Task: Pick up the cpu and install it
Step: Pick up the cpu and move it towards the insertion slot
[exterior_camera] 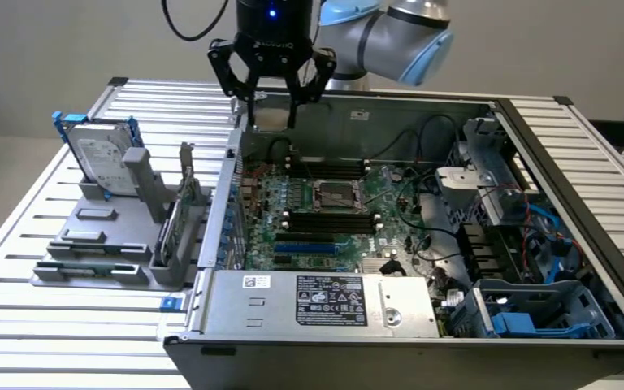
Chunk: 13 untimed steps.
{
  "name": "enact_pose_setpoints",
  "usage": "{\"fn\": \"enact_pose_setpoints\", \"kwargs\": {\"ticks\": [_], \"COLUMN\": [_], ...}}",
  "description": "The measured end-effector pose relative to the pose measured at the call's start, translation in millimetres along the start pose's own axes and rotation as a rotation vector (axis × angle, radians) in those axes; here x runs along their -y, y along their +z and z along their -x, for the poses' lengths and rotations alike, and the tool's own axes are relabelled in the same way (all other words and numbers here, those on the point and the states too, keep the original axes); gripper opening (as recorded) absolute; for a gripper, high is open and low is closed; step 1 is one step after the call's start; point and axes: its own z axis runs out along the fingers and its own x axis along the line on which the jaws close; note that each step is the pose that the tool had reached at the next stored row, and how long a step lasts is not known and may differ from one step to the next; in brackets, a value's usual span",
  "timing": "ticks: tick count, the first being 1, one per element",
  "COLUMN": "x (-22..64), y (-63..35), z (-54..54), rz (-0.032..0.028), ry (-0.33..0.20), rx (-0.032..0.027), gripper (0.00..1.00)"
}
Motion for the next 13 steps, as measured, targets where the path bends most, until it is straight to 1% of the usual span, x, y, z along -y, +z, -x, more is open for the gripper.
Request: {"fn": "enact_pose_setpoints", "kwargs": {"ticks": [7,13], "x": [-16.0,-22.6], "y": [12.1,22.1], "z": [31.8,59.8], "rz": [-0.0001,-0.0002], "ry": [0.000,0.000], "rx": [-0.0001,-0.0001], "gripper": [0.55,0.55]}}
